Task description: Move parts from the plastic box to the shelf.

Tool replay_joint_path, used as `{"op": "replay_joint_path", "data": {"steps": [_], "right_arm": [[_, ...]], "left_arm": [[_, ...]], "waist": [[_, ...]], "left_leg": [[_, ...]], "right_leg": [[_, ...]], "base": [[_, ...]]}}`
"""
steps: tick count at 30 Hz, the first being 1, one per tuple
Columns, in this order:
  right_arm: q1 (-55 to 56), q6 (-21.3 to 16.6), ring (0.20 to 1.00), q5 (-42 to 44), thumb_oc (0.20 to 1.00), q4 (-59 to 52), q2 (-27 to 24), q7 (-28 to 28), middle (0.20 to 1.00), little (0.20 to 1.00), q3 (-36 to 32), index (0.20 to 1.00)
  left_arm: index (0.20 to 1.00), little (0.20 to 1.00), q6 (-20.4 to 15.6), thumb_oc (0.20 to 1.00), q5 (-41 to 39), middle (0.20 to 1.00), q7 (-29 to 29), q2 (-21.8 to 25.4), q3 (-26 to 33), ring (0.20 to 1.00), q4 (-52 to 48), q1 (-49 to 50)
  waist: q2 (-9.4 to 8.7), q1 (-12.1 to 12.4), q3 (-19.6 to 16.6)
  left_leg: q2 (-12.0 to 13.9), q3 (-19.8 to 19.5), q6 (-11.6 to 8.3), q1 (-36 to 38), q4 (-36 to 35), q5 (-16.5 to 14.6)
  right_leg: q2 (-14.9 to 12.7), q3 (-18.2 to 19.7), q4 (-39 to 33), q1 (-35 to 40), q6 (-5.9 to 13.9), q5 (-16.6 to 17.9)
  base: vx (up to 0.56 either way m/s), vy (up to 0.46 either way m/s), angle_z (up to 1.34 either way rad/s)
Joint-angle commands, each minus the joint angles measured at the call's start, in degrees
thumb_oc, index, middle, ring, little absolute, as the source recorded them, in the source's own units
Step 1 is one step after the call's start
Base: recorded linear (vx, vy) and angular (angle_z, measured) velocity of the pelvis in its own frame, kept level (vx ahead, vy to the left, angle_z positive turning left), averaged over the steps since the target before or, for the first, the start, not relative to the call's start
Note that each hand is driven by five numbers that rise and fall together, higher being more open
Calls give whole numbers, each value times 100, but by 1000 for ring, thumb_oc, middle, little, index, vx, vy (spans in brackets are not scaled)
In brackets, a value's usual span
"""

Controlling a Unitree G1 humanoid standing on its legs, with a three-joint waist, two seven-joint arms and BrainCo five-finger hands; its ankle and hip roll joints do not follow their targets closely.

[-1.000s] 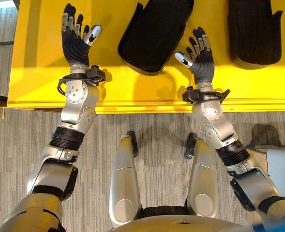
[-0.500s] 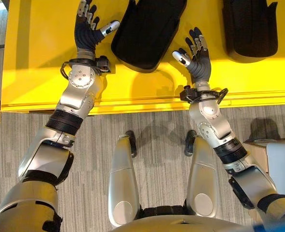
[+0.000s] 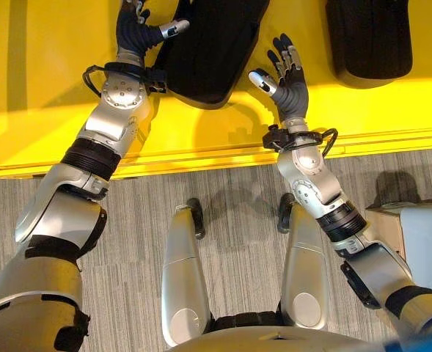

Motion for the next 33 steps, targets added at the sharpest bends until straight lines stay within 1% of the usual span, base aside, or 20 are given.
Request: {"op": "replay_joint_path", "data": {"steps": [1, 7, 10, 12, 20, 21, 23, 25, 28, 29, 30, 31, 33], "right_arm": [[127, -93, 1000, 336, 1000, 438, 319, -60, 1000, 1000, 58, 1000], [-50, -49, 1000, 486, 1000, 703, 437, -49, 1000, 1000, 128, 1000], [-83, -20, 1000, 527, 1000, 826, 483, -48, 1000, 1000, 145, 1000], [-149, 24, 1000, 546, 1000, 937, 536, -69, 1000, 1000, 128, 1000], [-387, 63, 1000, 644, 1000, 1303, 607, -137, 1000, 1000, -10, 1000], [-492, 78, 1000, 649, 1000, 1412, 626, -149, 1000, 1000, -55, 1000], [-541, 87, 1000, 651, 1000, 1472, 626, -156, 1000, 1000, -58, 1000], [-699, 145, 1000, 629, 1000, 1656, 634, -187, 1000, 1000, -104, 1000], [-820, 187, 1000, 584, 1000, 1805, 624, -226, 1000, 1000, -129, 1000], [-917, 247, 1000, 509, 1000, 1853, 604, -257, 1000, 1000, -165, 1000], [-916, 248, 1000, 509, 1000, 1854, 606, -257, 1000, 1000, -162, 1000], [-1006, 269, 1000, 476, 1000, 1909, 579, -278, 1000, 1000, -181, 1000], [-1067, 290, 1000, 439, 1000, 1929, 550, -279, 1000, 1000, -212, 1000]], "left_arm": [[1000, 1000, -41, 1000, 331, 1000, -35, -68, -179, 1000, 274, -439], [1000, 1000, 124, 1000, 395, 1000, -214, -168, -429, 1000, 535, -684], [1000, 1000, 221, 1000, 427, 1000, -249, -252, -463, 1000, 707, -704], [1000, 1000, 312, 1000, 547, 1000, -304, -264, -552, 1000, 749, -788], [1000, 1000, 230, 1000, 292, 1000, -275, -300, -329, 1000, 567, -454], [1000, 1000, 163, 1000, 153, 1000, -277, -328, -227, 1000, 443, -276], [1000, 1000, 151, 1000, 76, 1000, -283, -353, -195, 1000, 393, -203], [1000, 1000, 69, 1000, -239, 1000, -283, -461, -50, 1000, 222, 78], [1000, 1000, 77, 1000, -305, 1000, -274, -490, 8, 1000, 120, 235], [1000, 1000, -25, 1000, -555, 1000, -288, -487, 114, 1000, -58, 418], [1000, 1000, -24, 1000, -556, 1000, -288, -484, 118, 1000, -64, 425], [1000, 1000, -89, 1000, -733, 1000, -254, -555, 279, 1000, -208, 655], [1000, 1000, -160, 1000, -924, 1000, -281, -588, 411, 1000, -415, 922]], "waist": [[208, 114, -411], [228, 131, -415], [241, 127, -414], [257, 145, -412], [298, 228, -419], [309, 266, -413], [310, 272, -409], [318, 313, -394], [323, 343, -373], [322, 370, -355], [323, 367, -356], [321, 405, -345], [320, 422, -343]], "left_leg": [[20, -192, -85, -80, -246, 48], [-1, -181, -84, -115, -246, 63], [-16, -180, -83, -116, -256, 67], [-36, -176, -79, -120, -257, 60], [-75, -208, -72, -112, -280, 57], [-89, -217, -70, -104, -289, 60], [-92, -220, -69, -100, -290, 61], [-110, -237, -63, -85, -308, 63], [-118, -245, -61, -68, -317, 67], [-131, -247, -58, -65, -311, 65], [-131, -247, -58, -66, -310, 64], [-145, -260, -58, -65, -311, 60], [-157, -265, -54, -65, -308, 60]], "right_leg": [[-119, -33, -80, 83, -13, -179], [-133, -17, -78, 71, -13, -178], [-143, -24, -81, 89, -11, -174], [-148, -22, -92, 97, -13, -174], [-154, -39, -105, 150, -34, -203], [-159, -36, -108, 161, -42, -206], [-160, -34, -110, 165, -46, -208], [-164, -57, -109, 191, -56, -210], [-172, -60, -107, 211, -63, -211], [-179, -61, -110, 221, -72, -211], [-179, -61, -110, 221, -72, -211], [-177, -67, -102, 219, -79, -215], [-179, -67, -94, 213, -85, -219]], "base": [[0, 0, 0], [1, 0, -1], [0, 0, 0], [0, 0, 0], [2, 0, 0], [17, 1, 5], [7, 2, 5], [3, 2, 2], [1, 0, 1], [3, 1, 3], [0, 0, 4], [0, 0, 0], [-1, 3, 4]]}}
